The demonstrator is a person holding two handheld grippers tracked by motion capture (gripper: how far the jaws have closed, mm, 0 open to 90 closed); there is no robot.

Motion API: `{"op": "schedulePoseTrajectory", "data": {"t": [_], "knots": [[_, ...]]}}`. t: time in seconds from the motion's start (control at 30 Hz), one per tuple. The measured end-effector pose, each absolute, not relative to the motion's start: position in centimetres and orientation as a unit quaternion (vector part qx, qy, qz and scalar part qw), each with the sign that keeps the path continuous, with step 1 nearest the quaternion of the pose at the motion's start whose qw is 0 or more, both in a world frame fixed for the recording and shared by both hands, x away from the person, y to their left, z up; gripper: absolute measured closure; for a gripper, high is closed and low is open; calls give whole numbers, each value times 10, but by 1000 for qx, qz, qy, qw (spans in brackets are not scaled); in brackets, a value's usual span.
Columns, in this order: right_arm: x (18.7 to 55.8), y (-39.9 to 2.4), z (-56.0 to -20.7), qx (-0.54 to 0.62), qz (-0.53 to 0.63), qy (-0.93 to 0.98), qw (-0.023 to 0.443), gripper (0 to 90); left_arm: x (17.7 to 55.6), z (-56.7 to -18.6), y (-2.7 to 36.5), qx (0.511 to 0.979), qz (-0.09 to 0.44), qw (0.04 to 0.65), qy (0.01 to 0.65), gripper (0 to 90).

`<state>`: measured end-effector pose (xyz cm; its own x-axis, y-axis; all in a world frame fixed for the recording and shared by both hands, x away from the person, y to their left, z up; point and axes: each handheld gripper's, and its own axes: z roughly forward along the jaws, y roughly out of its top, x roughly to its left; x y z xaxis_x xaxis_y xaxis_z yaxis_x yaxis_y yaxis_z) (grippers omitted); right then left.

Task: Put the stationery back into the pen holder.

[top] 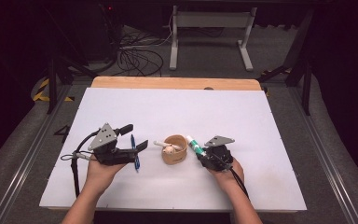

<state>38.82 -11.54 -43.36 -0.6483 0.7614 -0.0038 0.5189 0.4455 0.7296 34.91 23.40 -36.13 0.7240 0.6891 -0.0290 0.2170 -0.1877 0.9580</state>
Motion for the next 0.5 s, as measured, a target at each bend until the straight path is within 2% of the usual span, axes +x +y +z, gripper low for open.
{"op": "schedulePoseTrajectory", "data": {"t": [0.5], "knots": [[386,-122,-426,378,396,818,177,666,348,-363,228,752,201,556,290,199]]}}
